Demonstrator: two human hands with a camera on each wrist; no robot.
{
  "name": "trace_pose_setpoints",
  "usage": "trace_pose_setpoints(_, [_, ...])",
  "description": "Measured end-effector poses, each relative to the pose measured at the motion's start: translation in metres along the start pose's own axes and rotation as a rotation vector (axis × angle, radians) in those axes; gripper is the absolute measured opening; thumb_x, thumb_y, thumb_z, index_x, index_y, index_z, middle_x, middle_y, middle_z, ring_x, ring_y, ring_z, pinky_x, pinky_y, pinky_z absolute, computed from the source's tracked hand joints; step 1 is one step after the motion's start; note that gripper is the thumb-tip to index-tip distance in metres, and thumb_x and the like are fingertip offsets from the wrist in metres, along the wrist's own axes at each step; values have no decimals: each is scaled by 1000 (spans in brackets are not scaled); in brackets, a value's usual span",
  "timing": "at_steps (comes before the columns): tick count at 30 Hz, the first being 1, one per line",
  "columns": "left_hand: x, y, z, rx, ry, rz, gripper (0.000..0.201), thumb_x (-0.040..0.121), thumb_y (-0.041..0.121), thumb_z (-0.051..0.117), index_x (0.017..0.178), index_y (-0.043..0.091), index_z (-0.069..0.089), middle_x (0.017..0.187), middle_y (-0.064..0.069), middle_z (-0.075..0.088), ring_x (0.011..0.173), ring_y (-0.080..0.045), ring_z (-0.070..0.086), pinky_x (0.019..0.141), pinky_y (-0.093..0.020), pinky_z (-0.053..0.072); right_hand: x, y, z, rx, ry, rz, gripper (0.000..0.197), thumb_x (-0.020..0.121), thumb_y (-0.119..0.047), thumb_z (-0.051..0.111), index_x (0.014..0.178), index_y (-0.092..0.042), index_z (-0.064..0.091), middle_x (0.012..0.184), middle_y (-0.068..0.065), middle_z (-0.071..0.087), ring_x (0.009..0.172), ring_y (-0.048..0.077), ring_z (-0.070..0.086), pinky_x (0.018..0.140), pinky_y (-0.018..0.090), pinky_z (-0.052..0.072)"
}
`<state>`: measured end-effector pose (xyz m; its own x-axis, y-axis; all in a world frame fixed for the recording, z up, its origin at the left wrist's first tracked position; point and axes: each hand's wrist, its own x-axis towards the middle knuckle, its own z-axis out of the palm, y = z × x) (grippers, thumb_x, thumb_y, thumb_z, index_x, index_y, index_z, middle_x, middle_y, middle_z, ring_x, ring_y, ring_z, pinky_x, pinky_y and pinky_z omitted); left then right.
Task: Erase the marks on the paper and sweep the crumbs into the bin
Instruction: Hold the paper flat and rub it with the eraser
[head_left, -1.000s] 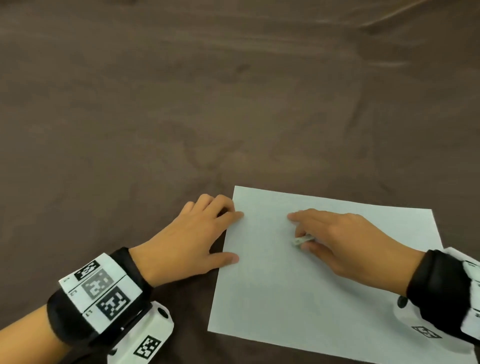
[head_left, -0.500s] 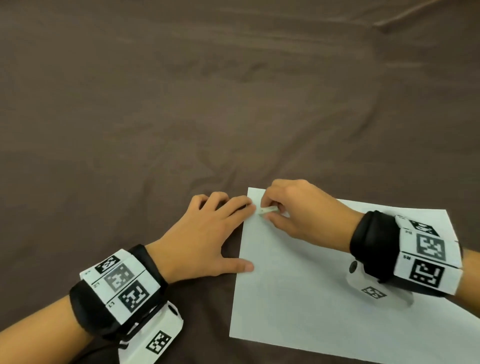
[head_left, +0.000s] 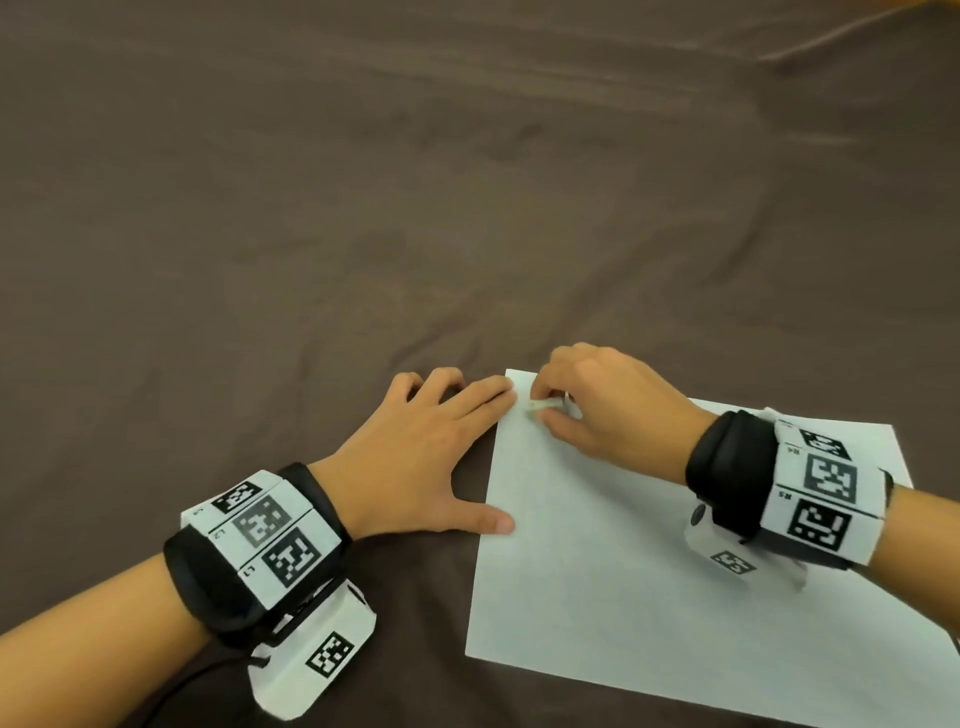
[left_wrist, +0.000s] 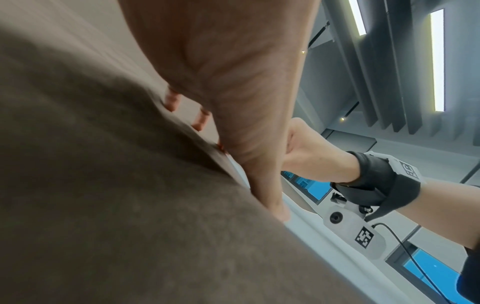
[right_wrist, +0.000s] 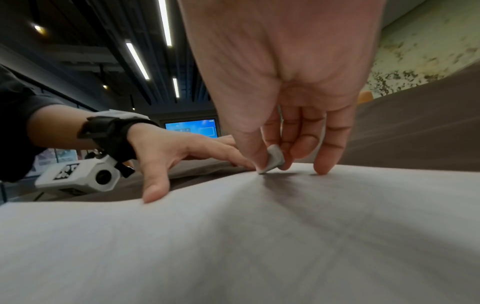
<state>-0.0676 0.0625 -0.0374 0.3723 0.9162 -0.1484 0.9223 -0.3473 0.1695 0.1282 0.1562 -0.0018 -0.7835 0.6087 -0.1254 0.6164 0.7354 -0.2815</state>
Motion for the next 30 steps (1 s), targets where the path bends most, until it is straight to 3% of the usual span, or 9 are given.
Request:
trace_pose_setpoints(3, [0, 0, 0, 26, 32, 12, 106, 72, 91, 37, 151, 20, 31, 155, 11, 29, 126, -19, 33, 100, -43, 36, -9, -6, 4, -17, -19, -36, 18, 93, -29, 53, 104, -19, 64, 99, -3, 58, 91, 15, 52, 78, 32, 48])
trace_pose_setpoints(7, [0, -1, 0, 20, 27, 7, 108, 72, 92, 37, 153, 21, 29, 156, 12, 27, 128, -19, 32, 103, -43, 35, -26, -16, 10, 1, -88, -142, 20, 93, -30, 52, 108, -22, 63, 99, -5, 57, 92, 16, 48, 73, 28, 40])
trace_pose_setpoints(11, [1, -1, -2, -2, -8, -15, 108, 71, 91, 39, 155, 25, 22, 158, 16, 20, 132, -17, 25, 106, -40, 29, -2, 0, 1, -24, -25, -37, 21, 93, -36, 53, 107, -23, 63, 101, -7, 58, 95, 15, 49, 74, 27, 40])
trace_pose_setpoints(15, [0, 0, -2, -5, -42, -32, 110, 72, 91, 39, 156, 27, 12, 160, 18, 11, 136, -14, 17, 111, -38, 22, 11, 10, -1, -1, 38, 11, 17, 92, -31, 54, 100, -19, 63, 97, -3, 58, 93, 17, 49, 72, 28, 40])
trace_pose_setpoints(22, [1, -1, 0, -4, -9, -38, 114, 68, 94, 39, 156, 25, 16, 160, 15, 15, 134, -17, 22, 109, -38, 26, -17, -8, 16, -158, 20, -244, 7, 81, -30, 66, 86, -26, 68, 77, -7, 57, 73, 17, 52, 67, 32, 40])
trace_pose_setpoints(27, [1, -1, -2, 7, -33, -46, 114, 68, 95, 37, 156, 29, 8, 161, 18, 4, 139, -17, 14, 112, -37, 20, 15, 7, 0, -167, 53, -62, 21, 94, -37, 49, 107, -27, 62, 100, -8, 58, 95, 15, 47, 79, 32, 32])
trace_pose_setpoints(30, [1, -2, -2, 12, -25, -40, 114, 67, 96, 35, 156, 29, 9, 161, 18, 6, 138, -16, 16, 110, -36, 21, 11, 3, 3, -153, 59, -151, 17, 92, -34, 53, 101, -25, 64, 95, -6, 58, 90, 16, 48, 74, 30, 29])
